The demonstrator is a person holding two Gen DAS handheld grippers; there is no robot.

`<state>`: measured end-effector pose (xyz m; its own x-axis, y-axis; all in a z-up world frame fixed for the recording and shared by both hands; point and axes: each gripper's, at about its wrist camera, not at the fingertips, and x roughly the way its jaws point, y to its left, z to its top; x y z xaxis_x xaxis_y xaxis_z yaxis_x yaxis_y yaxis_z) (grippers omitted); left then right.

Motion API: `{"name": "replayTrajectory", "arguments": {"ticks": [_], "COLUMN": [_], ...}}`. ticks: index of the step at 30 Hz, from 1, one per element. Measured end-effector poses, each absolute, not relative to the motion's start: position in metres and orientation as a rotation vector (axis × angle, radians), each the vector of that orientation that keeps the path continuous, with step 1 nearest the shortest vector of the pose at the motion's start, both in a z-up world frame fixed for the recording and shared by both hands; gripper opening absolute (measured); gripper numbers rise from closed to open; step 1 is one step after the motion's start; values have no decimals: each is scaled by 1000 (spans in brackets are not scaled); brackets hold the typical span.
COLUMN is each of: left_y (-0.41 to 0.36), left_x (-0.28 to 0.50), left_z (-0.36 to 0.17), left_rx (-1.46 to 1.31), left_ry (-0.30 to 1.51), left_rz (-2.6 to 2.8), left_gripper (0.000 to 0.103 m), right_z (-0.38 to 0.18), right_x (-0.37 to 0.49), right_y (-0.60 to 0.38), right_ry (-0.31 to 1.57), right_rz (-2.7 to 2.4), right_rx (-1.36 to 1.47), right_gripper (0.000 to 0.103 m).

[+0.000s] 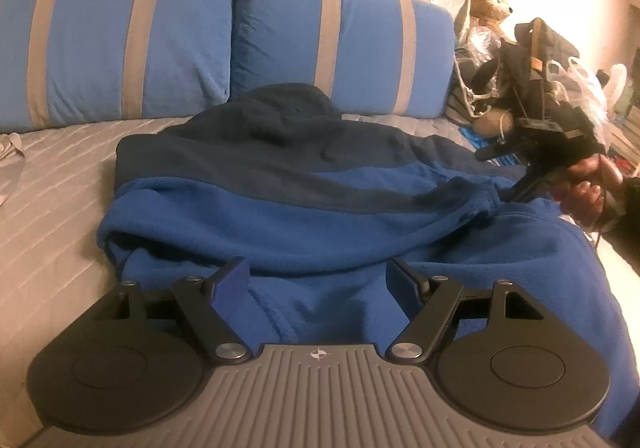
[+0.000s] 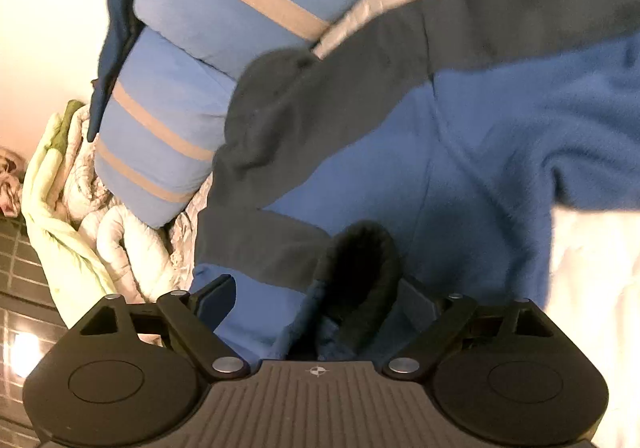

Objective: Fold clothes

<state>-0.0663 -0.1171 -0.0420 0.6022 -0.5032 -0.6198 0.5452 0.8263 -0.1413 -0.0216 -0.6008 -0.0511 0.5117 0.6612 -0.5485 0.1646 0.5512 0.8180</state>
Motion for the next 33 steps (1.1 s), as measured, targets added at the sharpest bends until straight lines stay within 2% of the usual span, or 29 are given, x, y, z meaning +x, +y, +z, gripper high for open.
{"name": "replayTrajectory", "arguments": {"ticks": [5, 7, 13, 14, 15, 24, 33], "left_y": [-120, -120, -119, -119, -119, -119, -117], "left_x": [-65, -65, -63, -62, -62, -63, -64], "left_z": [-42, -42, -43, -43, -43, -44, -44], "left_rx": [72, 71, 58, 57, 55, 54, 52], "left_ry": [706, 708, 719, 719, 719, 721, 717], "left_rz": [-602, -603, -609, -609, -609, -610, -609], "left_gripper": [75, 75, 75, 75, 75, 75, 75], "right_z": [-59, -57, -51, -50, -49, -13, 7], "right_x": [-18, -19, -22, -23, -24, -26, -35], "right_y": [-591, -589, -585, -585, -584, -591, -602], "right_ry": [1079, 1087, 1093, 1094, 1095, 1002, 988], "right_rz": [337, 333, 333, 333, 333, 274, 231], "right_rx": [967, 962, 952, 950, 948, 900, 863], "right_gripper": [76, 61, 35, 22, 17, 15, 15]}}
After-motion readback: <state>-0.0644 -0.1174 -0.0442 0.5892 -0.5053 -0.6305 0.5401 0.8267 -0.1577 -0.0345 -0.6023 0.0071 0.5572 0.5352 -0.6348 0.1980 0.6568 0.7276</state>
